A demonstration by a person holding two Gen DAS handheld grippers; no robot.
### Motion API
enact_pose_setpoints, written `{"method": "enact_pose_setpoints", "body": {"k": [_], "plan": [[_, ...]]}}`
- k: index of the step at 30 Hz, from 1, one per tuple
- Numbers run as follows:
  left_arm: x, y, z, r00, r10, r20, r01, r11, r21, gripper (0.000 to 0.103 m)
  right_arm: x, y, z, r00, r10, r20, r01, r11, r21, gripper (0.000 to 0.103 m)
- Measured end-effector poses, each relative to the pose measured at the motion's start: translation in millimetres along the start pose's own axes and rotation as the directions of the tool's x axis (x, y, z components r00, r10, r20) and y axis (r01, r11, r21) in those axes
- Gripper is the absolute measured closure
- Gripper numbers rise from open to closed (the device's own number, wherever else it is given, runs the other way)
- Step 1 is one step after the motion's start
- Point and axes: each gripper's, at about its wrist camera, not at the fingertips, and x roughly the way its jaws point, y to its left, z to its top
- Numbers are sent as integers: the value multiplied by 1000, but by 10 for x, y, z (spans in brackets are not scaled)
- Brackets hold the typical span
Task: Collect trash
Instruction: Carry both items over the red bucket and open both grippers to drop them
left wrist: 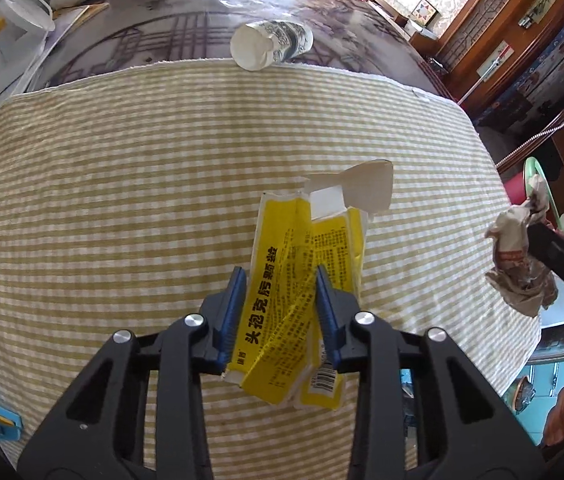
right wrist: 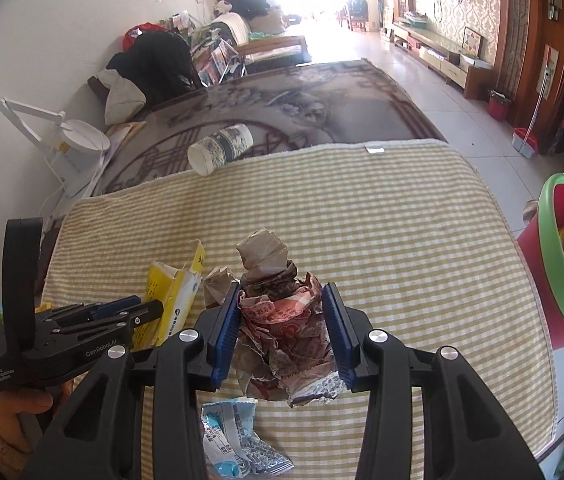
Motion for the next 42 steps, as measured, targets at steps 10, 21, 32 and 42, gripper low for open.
{"method": "enact_pose_setpoints", "body": {"k": [10, 21, 32, 42], "plan": [[-236, -133, 111, 997, -39, 61, 38, 999, 12, 70, -160, -36, 64, 998, -5, 57, 4, 1000, 5, 63], [-410, -494, 268, 989, -57, 133, 48, 996, 75, 70, -274, -227, 70, 997, -6, 77, 5, 1000, 24, 63], [-587, -873, 399, 970, -19, 244, 8, 999, 45, 70, -538, -650, 167, 990, 4, 142, -8, 1000, 30, 63], [-588, -1422, 417, 962, -3, 273, -6, 999, 32, 70, -753, -1209, 251, 984, 36, 173, -39, 999, 12, 63]]}}
